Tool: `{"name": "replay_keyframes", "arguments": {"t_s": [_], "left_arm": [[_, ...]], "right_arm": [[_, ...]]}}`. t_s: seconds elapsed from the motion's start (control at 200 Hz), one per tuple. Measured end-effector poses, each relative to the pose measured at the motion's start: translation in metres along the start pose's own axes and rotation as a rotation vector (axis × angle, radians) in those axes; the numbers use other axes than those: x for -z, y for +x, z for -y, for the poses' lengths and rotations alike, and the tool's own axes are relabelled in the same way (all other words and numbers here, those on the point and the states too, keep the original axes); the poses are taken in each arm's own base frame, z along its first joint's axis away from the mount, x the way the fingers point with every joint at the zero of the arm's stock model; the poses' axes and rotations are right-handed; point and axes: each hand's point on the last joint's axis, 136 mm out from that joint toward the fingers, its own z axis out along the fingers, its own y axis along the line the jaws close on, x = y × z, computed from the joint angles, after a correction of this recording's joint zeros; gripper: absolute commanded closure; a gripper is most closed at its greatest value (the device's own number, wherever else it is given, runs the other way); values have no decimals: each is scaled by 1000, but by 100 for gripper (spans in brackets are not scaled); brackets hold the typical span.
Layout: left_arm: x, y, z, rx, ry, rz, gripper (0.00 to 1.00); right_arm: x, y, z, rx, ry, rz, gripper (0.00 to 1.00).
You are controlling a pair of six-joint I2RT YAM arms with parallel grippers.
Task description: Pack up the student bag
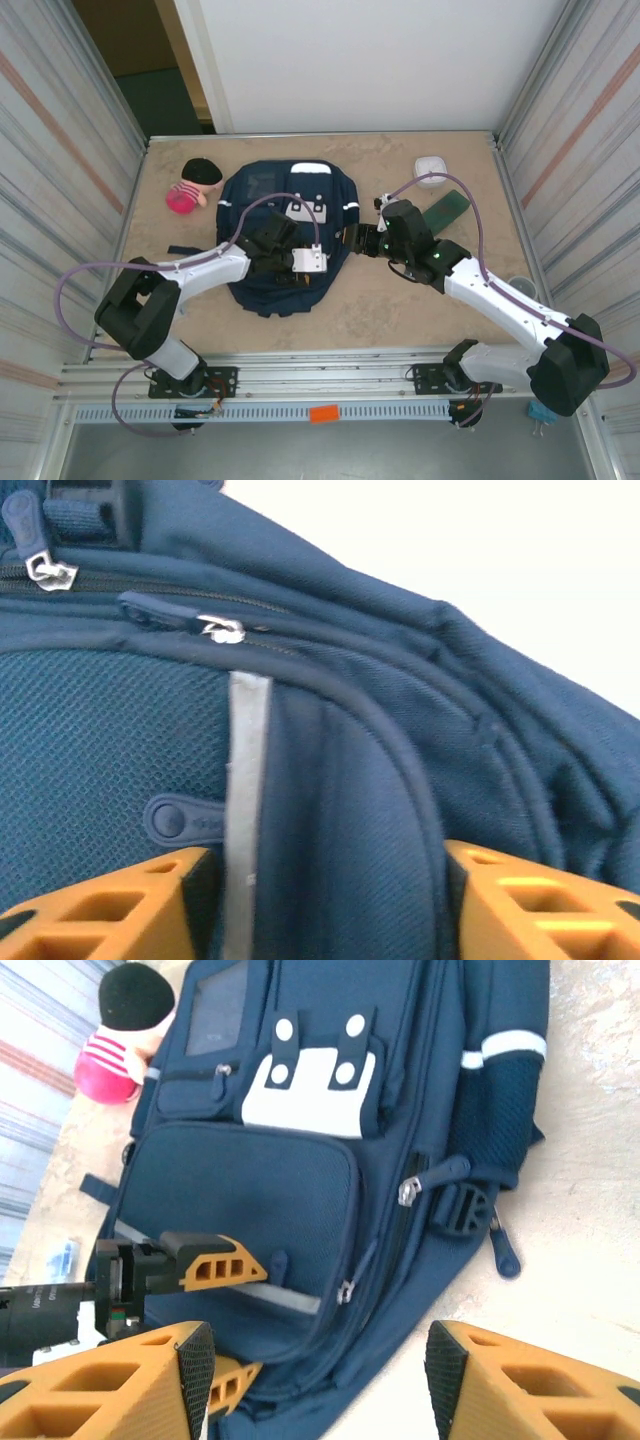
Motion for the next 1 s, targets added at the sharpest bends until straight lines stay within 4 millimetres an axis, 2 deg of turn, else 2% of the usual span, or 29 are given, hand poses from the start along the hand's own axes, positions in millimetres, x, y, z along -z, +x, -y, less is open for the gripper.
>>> {"name": "replay_keyframes", "arguments": {"t_s": [0.04,0.1,0.175,0.296,0.541,0.641,0.762,1.002], "left_arm": [[-1,1,-2,5,-13,-1,68],[-1,2,-2,4,-26,1,89],[4,1,-3,17,-39,13,100],[26,-8,-11,65,-45,87,100],[103,-26,-46,202,-45,313,100],[124,-31,-51,223,-26,373,100],[137,-33,-46,252,25,415,100],[141,-35,-32,281,104,439,100]], "right_arm": [[-1,0,2,-3,4,-1,41],[-2,2,7,-8,12,-2,41],[-3,3,14,-17,25,-6,40],[-5,2,26,-43,34,-11,39],[-19,-9,52,-79,-4,-51,39],[-30,-6,55,-72,-48,-98,37],[-45,-4,48,-44,-117,-160,36],[-79,-13,26,-1,-274,-219,34]]}}
